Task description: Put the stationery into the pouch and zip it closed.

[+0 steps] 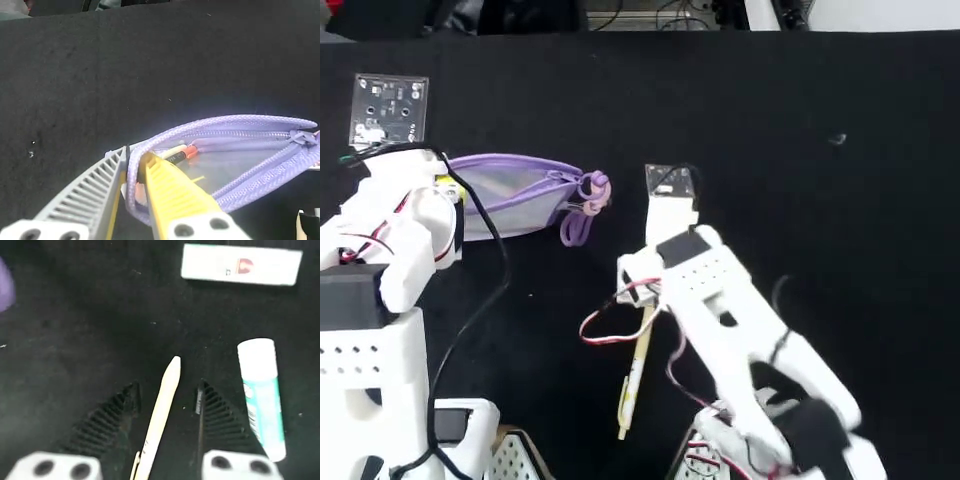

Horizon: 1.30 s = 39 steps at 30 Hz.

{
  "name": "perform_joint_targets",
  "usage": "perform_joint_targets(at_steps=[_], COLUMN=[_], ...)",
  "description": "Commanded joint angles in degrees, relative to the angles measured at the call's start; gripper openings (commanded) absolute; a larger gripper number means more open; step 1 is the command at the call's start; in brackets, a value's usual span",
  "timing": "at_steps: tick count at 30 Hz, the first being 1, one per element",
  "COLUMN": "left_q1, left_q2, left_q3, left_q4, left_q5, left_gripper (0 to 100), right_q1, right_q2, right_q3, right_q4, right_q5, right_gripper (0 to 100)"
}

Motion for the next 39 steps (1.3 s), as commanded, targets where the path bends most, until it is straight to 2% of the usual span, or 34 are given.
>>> perform_joint_targets(at_steps=[1, 14, 27, 35, 39], left_q1=[1.5, 1.5, 1.5, 1.5, 1.5], left_q2=[1.1, 1.1, 1.1, 1.0, 1.0], left_q3=[5.2, 5.2, 5.2, 5.2, 5.1], left_q4=[-0.4, -0.4, -0.2, -0.4, -0.4], left_q5=[0.6, 0.7, 0.7, 0.7, 0.7], left_gripper=[3, 3, 3, 3, 3], right_q1=[-0.7, 0.4, 0.4, 0.1, -0.1], right_q2=[8.8, 20.4, 21.8, 21.8, 21.2], right_q3=[-0.5, -10.2, -15.8, -13.0, -14.4], right_q4=[-4.1, -0.2, 0.7, 0.8, 4.3], right_q5=[-2.8, -3.3, -3.2, -3.2, -2.7], right_gripper=[17.0, 17.0, 16.9, 16.9, 16.9])
